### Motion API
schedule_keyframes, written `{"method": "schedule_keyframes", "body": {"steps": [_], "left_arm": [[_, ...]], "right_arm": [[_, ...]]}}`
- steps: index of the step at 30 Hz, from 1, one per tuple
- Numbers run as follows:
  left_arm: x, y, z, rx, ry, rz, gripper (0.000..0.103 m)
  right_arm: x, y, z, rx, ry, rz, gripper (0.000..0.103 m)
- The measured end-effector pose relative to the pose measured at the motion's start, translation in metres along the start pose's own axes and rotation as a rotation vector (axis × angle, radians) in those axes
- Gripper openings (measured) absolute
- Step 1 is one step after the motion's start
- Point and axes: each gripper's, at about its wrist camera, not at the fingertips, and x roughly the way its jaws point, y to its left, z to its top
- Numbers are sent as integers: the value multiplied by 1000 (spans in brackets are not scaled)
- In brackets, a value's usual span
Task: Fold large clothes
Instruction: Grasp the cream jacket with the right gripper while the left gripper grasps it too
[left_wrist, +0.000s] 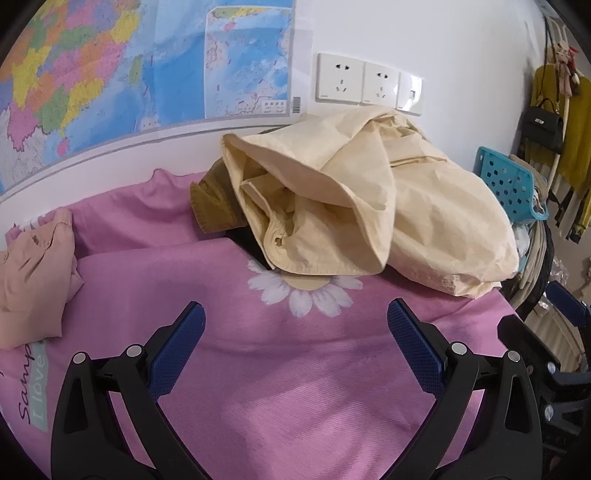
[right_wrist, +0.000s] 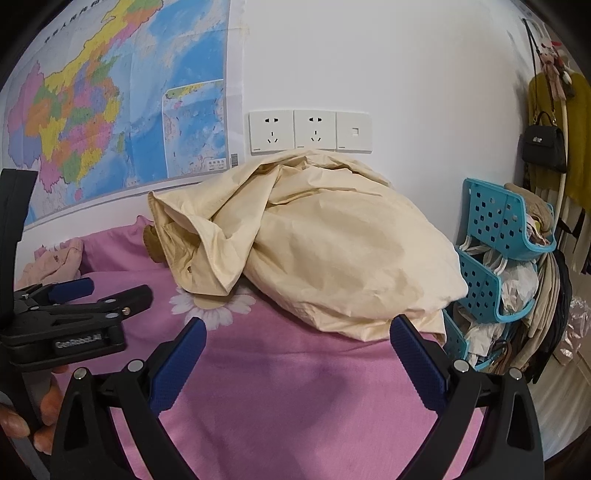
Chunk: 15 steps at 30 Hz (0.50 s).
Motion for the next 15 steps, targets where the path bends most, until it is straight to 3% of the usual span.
{"method": "schedule_keyframes", "body": {"steps": [9, 11, 15], "left_arm": [[26, 33, 16, 7, 5, 96, 98], [32, 41, 21, 4, 6, 111, 98], [41, 51, 27, 3, 2, 139, 98]], "right_arm": [[71, -4, 12, -151, 67, -93, 97], [92, 3, 11, -218, 94, -109, 97], [128, 23, 1, -404, 95, -227, 96]]}}
